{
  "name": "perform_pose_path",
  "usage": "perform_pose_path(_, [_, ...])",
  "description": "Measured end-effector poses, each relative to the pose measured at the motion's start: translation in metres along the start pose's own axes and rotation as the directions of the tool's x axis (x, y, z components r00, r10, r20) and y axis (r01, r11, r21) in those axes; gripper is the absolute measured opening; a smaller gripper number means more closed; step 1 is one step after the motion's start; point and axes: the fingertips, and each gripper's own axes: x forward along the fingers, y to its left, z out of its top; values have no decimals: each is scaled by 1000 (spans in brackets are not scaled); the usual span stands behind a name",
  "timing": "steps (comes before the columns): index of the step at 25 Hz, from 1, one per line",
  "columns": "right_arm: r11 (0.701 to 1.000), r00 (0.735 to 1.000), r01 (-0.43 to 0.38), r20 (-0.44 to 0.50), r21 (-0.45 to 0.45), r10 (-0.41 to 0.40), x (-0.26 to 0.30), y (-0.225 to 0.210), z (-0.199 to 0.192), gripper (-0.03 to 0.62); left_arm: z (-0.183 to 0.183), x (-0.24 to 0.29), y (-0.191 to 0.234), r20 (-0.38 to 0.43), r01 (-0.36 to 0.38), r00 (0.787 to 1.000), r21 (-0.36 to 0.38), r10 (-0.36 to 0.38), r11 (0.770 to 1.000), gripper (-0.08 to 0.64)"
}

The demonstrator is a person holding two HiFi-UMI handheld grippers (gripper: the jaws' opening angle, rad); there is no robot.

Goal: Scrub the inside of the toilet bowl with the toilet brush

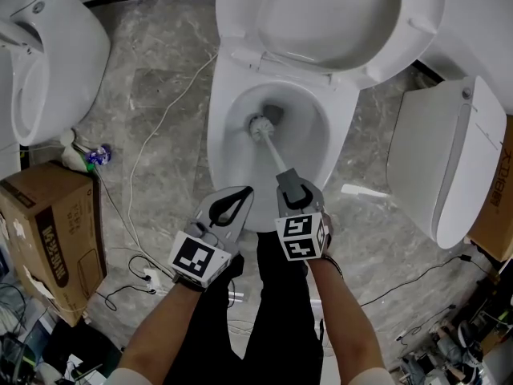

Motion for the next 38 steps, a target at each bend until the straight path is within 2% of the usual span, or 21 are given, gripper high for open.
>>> perform_pose_path(12, [993,997,50,72,-112,-42,21,-36,37,166,5,15,14,23,-18,1000,6,18,1000,6])
perform_pose_path(22, [990,996,70,54,-122,-64,12,-77,41,166,13,24,8,21,-10,1000,6,10,1000,6])
perform_pose_path(30, [984,993,107,-34,-145,-113,-9,-97,15,166,17,21,-3,12,3,1000,3,-3,1000,6])
perform_pose_path(38, [980,988,51,-137,-191,-78,-21,-66,-23,164,16,11,-10,6,8,1000,-2,-8,1000,5])
